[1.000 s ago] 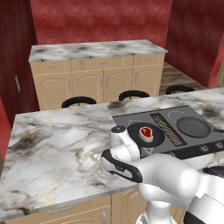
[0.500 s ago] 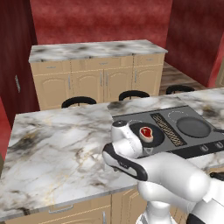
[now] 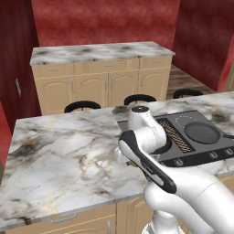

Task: Place both pans onto different burners. Then place the lemon and the steak on different pans.

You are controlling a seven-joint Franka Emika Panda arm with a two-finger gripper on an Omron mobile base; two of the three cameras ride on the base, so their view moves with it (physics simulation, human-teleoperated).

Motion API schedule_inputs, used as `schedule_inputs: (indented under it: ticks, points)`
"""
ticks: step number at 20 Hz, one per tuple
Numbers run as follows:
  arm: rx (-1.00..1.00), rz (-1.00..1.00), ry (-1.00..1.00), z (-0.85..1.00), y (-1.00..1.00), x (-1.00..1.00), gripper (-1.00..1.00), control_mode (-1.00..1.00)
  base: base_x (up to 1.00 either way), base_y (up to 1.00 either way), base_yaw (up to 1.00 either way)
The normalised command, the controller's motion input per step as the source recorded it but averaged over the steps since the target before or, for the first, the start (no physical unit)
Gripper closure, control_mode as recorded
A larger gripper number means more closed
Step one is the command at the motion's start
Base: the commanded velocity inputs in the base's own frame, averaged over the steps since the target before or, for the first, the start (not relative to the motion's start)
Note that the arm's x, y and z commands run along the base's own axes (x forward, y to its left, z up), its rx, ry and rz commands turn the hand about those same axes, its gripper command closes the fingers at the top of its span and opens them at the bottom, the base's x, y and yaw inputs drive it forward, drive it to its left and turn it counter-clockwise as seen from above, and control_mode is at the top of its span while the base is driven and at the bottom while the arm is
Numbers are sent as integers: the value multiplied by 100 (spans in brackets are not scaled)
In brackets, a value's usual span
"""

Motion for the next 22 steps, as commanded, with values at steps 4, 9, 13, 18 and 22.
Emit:
schedule_inputs:
  ticks: [4, 9, 13, 18, 22]
  points:
    - [0, -3, -2, 94, -40, -18, 100, -100, 0, 0, 0]
    - [0, -3, -15, 78, -27, -48, 100, -100, 0, 0, 0]
    - [0, -5, -9, 63, -40, -70, 100, -100, 0, 0, 0]
    - [0, -8, 0, 40, -32, -58, 100, -100, 0, 0, 0]
    - [0, -9, 0, 37, -35, -37, 100, -100, 0, 0, 0]
